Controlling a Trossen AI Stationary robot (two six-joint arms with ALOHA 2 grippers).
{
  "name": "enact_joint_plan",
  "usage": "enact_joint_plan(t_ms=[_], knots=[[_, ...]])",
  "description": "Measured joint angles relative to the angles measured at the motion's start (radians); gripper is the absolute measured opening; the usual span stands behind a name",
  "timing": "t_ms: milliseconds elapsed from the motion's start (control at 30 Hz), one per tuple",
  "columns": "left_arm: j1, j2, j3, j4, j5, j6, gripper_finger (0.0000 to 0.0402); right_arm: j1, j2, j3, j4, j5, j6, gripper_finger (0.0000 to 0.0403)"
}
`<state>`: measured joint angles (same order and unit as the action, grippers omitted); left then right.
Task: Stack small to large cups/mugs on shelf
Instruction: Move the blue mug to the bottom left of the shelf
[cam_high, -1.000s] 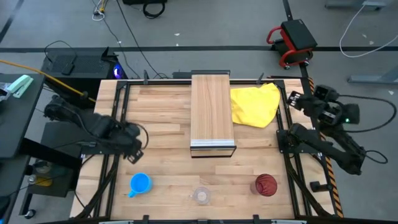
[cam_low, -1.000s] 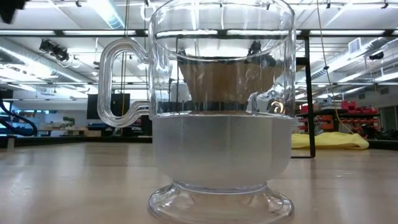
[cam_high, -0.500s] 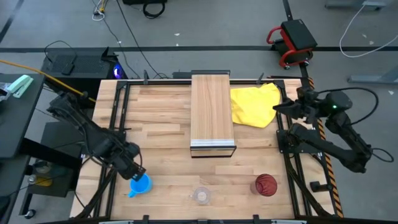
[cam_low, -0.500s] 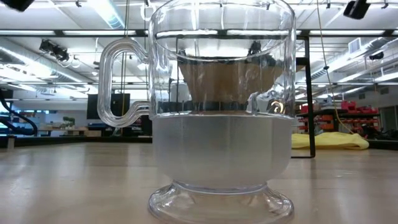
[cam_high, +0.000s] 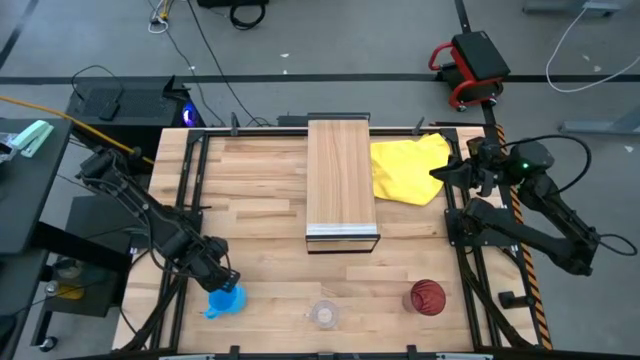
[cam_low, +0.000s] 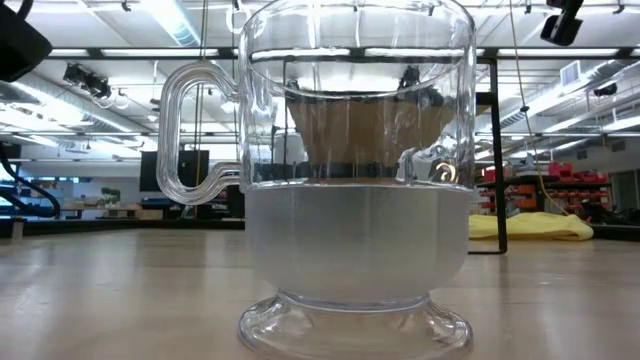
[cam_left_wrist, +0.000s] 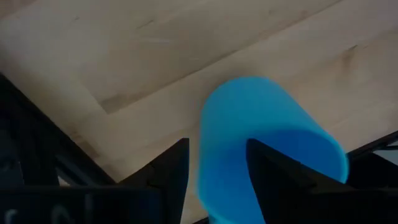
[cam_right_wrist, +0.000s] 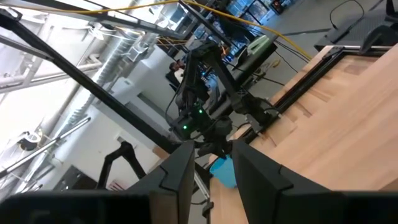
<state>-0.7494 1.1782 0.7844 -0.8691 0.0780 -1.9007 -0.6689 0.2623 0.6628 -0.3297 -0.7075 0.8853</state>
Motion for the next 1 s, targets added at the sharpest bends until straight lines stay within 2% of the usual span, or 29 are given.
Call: enact_joint_plan(t_ms=[433, 600, 833, 900, 1000], knots=[[0.0, 0.0, 0.007, -0.004, -0.002, -0.003, 0.0135, 0.0, 0.0, 0.0, 0.001, 0.003, -0.015, 0.0117], [0.0, 0.0, 0.007, -0.028, -0.002, -0.038, 0.0098, 0.0, 0.0, 0.0, 0.001, 0.003, -0.023, 0.0117], [0.036, 0.0, 0.007, -0.037, -0.001, -0.058, 0.0019, 0.0, 0.001, 0.0, -0.037, 0.004, -0.031, 0.0117], [0.059, 0.0, 0.008, -0.028, -0.002, -0.044, 0.001, 0.0, 0.001, 0.0, -0.053, 0.004, -0.033, 0.0117], [0.102, 0.0, 0.008, -0.021, -0.003, 0.006, 0.0019, 0.0, 0.001, 0.0, -0.061, 0.004, -0.042, 0.0117]])
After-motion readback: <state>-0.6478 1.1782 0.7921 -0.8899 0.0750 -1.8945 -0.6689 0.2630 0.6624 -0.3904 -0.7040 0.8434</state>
